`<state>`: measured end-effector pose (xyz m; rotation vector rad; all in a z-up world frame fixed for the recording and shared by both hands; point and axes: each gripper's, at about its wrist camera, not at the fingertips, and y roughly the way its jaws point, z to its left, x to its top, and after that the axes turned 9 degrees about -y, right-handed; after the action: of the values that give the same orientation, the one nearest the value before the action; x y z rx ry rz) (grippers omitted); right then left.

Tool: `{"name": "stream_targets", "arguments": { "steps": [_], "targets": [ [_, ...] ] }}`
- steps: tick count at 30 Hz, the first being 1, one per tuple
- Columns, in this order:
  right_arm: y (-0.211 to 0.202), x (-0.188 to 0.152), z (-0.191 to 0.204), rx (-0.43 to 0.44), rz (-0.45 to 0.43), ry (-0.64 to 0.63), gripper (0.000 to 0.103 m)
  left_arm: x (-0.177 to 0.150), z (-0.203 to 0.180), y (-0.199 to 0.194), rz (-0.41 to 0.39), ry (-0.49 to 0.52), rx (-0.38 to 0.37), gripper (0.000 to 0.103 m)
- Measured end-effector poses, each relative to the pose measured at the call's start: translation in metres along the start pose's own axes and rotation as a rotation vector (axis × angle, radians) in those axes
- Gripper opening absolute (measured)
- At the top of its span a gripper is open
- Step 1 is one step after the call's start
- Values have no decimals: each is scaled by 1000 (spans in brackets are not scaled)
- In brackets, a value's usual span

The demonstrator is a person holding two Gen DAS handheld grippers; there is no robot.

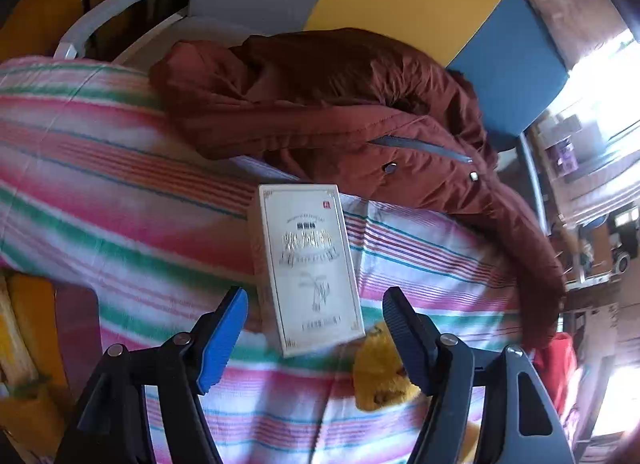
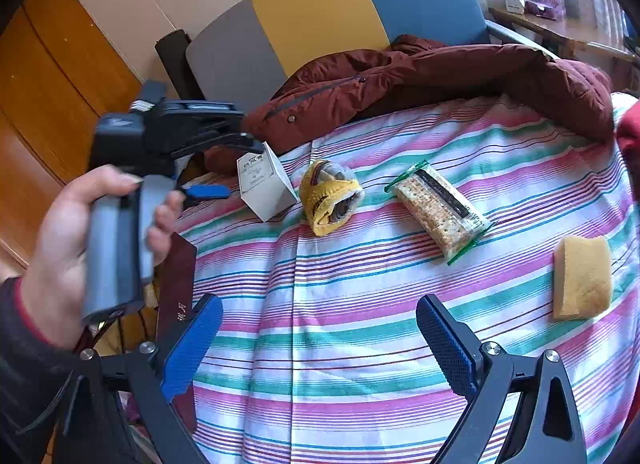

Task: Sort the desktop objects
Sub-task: 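Grasp the white boxed bottle with the left tool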

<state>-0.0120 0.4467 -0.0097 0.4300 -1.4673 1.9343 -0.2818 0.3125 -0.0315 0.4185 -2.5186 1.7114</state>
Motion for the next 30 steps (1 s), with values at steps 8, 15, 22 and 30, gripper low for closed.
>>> {"name": "stream_targets", "arguments": {
  "steps": [8, 15, 22, 30],
  "targets": [
    [5, -1, 0, -6, 18, -2, 98, 15, -2, 38, 41, 5, 61, 74],
    [11, -2, 0, -14, 33, -6, 98, 13, 3, 50, 41, 60, 93, 63],
    [11, -2, 4, -33, 23, -43, 98, -11, 15, 36, 38, 108, 54, 52],
    [13, -3, 5, -69, 18, -86, 98, -56, 3, -40, -107, 257, -39, 52]
  ]
}}
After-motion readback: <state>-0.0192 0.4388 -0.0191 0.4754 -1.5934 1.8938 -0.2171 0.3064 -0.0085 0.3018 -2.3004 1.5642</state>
